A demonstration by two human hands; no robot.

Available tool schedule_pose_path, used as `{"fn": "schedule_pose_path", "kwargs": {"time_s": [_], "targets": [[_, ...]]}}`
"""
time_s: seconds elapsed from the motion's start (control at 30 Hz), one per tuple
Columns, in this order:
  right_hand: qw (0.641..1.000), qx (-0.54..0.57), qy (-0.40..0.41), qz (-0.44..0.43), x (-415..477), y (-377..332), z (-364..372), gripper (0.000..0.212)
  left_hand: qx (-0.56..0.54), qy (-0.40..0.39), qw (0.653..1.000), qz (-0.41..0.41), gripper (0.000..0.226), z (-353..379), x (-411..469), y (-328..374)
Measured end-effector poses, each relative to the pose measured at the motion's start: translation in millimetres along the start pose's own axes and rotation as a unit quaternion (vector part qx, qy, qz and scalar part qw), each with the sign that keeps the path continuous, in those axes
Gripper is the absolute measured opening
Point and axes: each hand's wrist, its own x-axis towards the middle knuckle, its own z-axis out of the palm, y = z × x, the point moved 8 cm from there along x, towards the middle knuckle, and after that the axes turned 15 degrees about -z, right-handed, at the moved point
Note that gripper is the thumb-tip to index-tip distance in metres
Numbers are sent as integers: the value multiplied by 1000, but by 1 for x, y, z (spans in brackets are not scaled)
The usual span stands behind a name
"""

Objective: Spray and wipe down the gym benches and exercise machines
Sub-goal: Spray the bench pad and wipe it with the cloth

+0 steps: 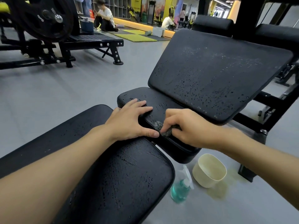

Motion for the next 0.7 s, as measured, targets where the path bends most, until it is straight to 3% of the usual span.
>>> {"fn": "schedule_pose_path", "kwargs": {"time_s": [0.2, 0.4, 0.57, 0.7], "targets": [[1000, -8, 9, 9, 12, 8, -2, 34, -1, -9, 1000, -3, 113, -1, -1, 1], [1000, 17, 10, -2, -41, 5, -9, 37, -5, -15, 1000, -11, 110, -1, -3, 2], [999, -29, 14, 25, -5, 15, -8, 32, 24, -69, 997, -32, 106, 1, -9, 13], [1000, 17, 6, -10, -47, 9, -9, 35, 64, -97, 992, -39, 121, 18, -21, 27]]}}
